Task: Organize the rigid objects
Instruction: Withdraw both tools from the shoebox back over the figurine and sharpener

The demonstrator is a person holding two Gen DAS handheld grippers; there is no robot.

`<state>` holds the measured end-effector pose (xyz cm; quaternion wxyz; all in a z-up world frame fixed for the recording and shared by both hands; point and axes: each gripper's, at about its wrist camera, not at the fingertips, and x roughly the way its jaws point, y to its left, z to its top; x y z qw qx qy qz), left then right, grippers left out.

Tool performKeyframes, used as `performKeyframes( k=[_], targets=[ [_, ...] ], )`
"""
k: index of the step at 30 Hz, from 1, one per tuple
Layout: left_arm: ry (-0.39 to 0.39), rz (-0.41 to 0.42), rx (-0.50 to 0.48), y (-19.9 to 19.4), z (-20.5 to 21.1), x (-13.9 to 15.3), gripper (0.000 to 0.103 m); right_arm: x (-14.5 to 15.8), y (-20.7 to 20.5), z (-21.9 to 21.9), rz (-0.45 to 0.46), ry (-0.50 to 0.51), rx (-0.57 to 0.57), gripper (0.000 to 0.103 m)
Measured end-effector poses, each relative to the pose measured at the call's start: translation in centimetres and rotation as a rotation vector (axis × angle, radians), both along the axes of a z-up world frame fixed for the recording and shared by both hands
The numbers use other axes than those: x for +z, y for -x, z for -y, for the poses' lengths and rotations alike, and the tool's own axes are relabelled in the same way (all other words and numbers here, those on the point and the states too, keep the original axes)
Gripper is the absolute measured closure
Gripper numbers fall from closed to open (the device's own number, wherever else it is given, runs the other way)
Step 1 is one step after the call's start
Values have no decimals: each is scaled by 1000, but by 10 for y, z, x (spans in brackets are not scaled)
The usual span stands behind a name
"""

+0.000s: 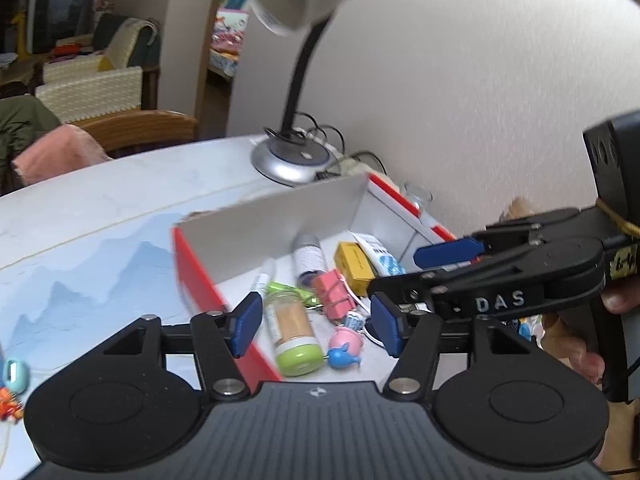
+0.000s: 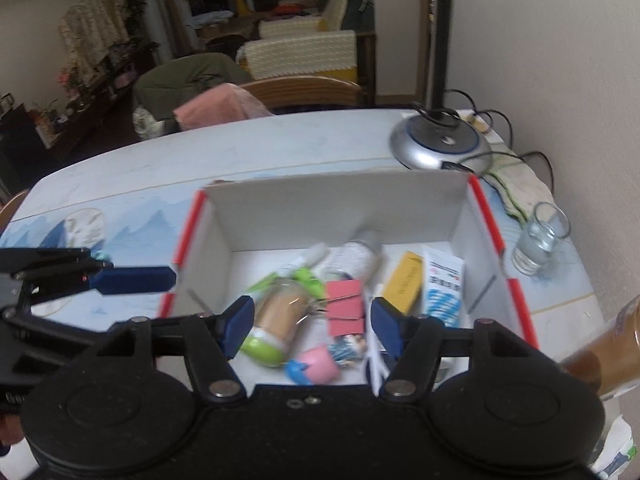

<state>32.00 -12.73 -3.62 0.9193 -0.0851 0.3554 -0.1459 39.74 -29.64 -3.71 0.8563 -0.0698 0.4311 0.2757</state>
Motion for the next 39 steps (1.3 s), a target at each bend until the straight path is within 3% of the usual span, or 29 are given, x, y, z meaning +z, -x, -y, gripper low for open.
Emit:
performKeyframes(
  k=[6,10,18,23,30,33,39],
  targets=[
    [-4,31,68,31,-41,12,43,14,25,-23,12,-24,55,33],
    [9,30,134,53,-69,15,33,18,41,-43,6,-45,89,28],
    [-18,50,229,93,-121,19,24,20,70,-89,-15,-90,152,18],
    [-29,30,269,112,-153,17,18,18,87,-118,-11,-97,189,7],
    [-54,7,293,128,-193,6,13,10,105,-158,-35,-106,234,4],
    [-58,28,283,133,-207,0,1,9,109,-173,-35,-104,230,4],
    [-106,54,265,134,-223,-17,0,1,107,-200,-32,-66,208,4]
  ],
)
